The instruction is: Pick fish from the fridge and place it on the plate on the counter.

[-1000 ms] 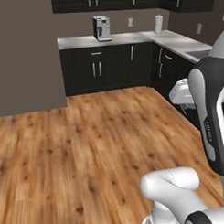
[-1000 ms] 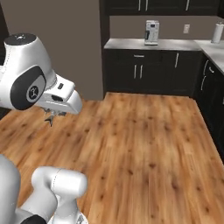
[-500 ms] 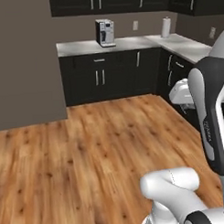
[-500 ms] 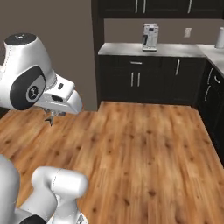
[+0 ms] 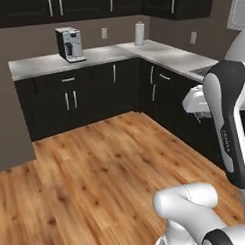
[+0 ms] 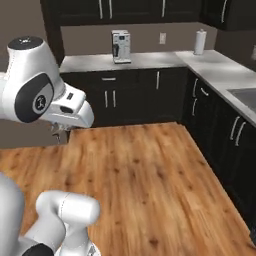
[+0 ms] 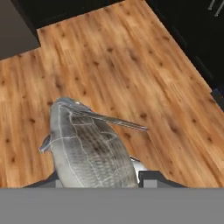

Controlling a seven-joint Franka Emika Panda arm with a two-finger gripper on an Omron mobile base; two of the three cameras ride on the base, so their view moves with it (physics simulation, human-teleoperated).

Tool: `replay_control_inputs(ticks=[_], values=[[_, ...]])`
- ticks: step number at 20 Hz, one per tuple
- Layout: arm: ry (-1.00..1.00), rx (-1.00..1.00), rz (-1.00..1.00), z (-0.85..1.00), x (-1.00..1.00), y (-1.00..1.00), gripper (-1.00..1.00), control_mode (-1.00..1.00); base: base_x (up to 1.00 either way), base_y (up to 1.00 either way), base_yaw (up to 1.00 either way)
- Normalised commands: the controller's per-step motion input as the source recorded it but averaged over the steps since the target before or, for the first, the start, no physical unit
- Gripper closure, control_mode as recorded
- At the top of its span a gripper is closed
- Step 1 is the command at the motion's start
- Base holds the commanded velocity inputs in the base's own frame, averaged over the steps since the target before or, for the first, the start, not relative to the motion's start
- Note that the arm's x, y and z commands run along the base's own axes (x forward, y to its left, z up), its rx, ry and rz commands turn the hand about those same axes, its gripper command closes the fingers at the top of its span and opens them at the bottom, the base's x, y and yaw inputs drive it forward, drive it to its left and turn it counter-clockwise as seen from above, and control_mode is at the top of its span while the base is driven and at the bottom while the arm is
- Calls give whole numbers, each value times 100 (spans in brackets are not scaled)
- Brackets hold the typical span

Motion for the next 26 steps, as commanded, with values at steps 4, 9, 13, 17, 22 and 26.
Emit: replay_control_inputs(ticks=[4, 9, 13, 17, 22, 26], values=[[0, 0, 0, 0, 0, 0, 100, 100, 13, 0, -89], [0, 0, 0, 0, 0, 0, 100, 100, 1, 0, -93], [0, 0, 0, 0, 0, 0, 100, 100, 6, 0, -92], [0, 0, 0, 0, 0, 0, 100, 100, 21, 1, -87], [0, 0, 0, 0, 0, 0, 100, 100, 32, 4, -84], [0, 0, 0, 0, 0, 0, 100, 100, 57, 10, -71]])
